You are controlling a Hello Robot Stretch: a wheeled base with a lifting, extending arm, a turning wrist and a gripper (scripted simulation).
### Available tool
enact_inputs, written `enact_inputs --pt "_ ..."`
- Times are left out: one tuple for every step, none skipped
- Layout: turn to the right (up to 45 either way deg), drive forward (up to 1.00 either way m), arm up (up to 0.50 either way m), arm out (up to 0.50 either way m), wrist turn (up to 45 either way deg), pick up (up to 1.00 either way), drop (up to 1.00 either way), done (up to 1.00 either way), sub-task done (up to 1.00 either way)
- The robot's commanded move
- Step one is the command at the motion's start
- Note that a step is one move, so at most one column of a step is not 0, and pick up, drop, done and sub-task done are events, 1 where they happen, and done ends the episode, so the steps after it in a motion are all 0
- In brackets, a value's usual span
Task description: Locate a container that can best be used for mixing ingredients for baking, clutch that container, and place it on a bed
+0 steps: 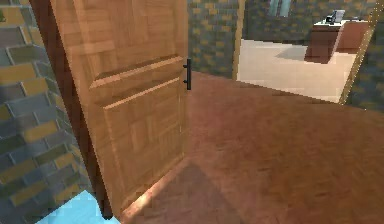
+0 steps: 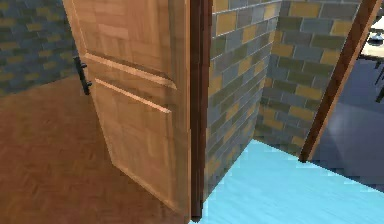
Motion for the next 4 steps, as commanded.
enact_inputs --pt "24.0 0.0 0.0 0.0 0.0 0.0 0.0 0.0 0.0" --pt "0.0 1.0 0.0 0.0 0.0 0.0 0.0 0.0 0.0" --pt "0.0 0.5 0.0 0.0 0.0 0.0 0.0 0.0 0.0" --pt "-45.0 0.0 0.0 0.0 0.0 0.0 0.0 0.0 0.0"
